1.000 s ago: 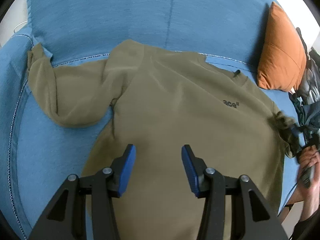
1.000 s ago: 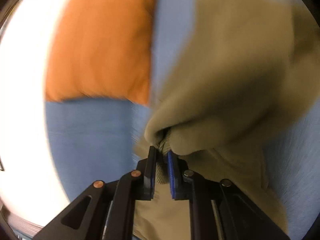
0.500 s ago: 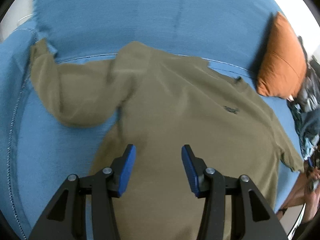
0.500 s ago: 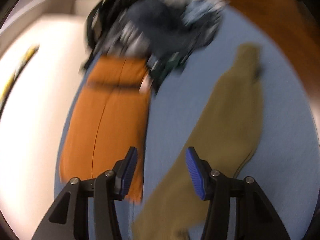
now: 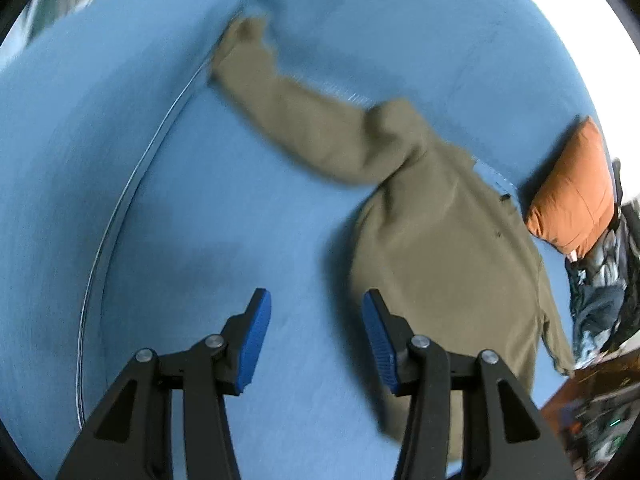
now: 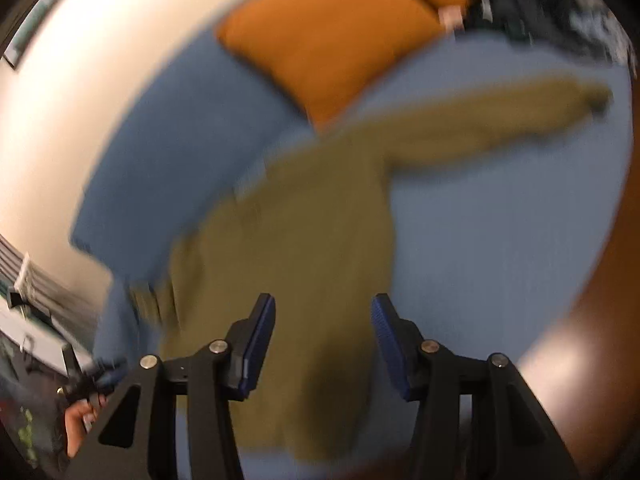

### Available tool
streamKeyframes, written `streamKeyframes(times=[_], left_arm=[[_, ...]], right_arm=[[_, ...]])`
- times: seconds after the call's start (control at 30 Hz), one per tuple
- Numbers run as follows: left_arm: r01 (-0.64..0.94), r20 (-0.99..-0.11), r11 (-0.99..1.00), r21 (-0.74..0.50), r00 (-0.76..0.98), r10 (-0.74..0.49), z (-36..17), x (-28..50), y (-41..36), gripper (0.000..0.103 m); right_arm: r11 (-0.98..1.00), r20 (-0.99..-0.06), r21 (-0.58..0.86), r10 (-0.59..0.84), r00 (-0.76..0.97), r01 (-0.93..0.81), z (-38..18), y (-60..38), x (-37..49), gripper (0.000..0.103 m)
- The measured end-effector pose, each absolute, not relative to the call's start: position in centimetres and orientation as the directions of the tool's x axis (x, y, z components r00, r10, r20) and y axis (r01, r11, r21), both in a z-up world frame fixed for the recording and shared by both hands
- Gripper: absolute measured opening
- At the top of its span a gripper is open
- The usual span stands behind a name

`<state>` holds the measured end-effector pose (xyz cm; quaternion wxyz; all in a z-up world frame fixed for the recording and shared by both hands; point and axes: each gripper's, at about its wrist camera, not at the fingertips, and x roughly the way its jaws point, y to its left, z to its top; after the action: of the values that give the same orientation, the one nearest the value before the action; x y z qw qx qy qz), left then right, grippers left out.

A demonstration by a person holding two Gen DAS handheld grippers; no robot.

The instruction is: Fold clothes

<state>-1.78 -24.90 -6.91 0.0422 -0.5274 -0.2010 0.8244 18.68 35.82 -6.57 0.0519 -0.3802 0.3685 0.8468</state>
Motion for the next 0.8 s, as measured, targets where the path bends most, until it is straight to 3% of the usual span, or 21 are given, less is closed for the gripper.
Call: streamKeyframes(times=[0.1,0.27,0.4,0.43,0.47,0.57,0.73,0.8], left_arm=[[0.141,-0.854,-0.915,-0.378,-0.434,0.286,-7.3,0.6,-25.8,0.047],[0.077,-0.858,-0.92,-0.383,-0.398,0.324,-8.6,4.3,-25.2,0.047],[0.063,-0.872,-0.924,-0.377,-0.36,0.332,-9.8,5.7,-24.0,0.047],[0.049,-0.876,-0.931,-0.36,-0.362,0.32,-9.7,5.7,-23.6,0.047],[0.036,-0.878,-0.938,-0.345,-0.365,0.309,-9.7,5.7,-23.1,0.047],[-0.019,-0.874,-0.945,-0.327,-0.375,0.31,-9.6,5.7,-21.7,0.047],[-0.078,-0.865,-0.946,-0.313,-0.387,0.318,-11.2,5.8,-19.8,0.047],[-0.098,-0.862,-0.947,-0.307,-0.392,0.32,-12.0,5.8,-19.1,0.047]], right_arm=[[-0.751,-0.771,0.542,-0.264,-0.579,-0.378,-10.1,32.4,18.7,0.051],[-0.851,-0.868,0.412,-0.257,-0.425,-0.326,-14.5,28.0,16.5,0.051],[-0.862,-0.896,0.384,-0.261,-0.359,-0.332,-16.8,26.4,14.9,0.051],[-0.865,-0.899,0.374,-0.25,-0.359,-0.335,-17.1,26.2,14.6,0.038],[-0.859,-0.89,0.383,-0.244,-0.385,-0.339,-16.8,26.2,14.5,0.009],[-0.86,-0.863,0.359,-0.158,-0.479,-0.362,-14.6,26.5,15.0,0.008],[-0.839,-0.659,0.419,-0.017,-0.752,-0.348,-7.5,28.2,19.9,0.001],[-0.824,-0.654,0.408,0.036,-0.755,-0.392,-7.2,29.2,20.9,0.001]])
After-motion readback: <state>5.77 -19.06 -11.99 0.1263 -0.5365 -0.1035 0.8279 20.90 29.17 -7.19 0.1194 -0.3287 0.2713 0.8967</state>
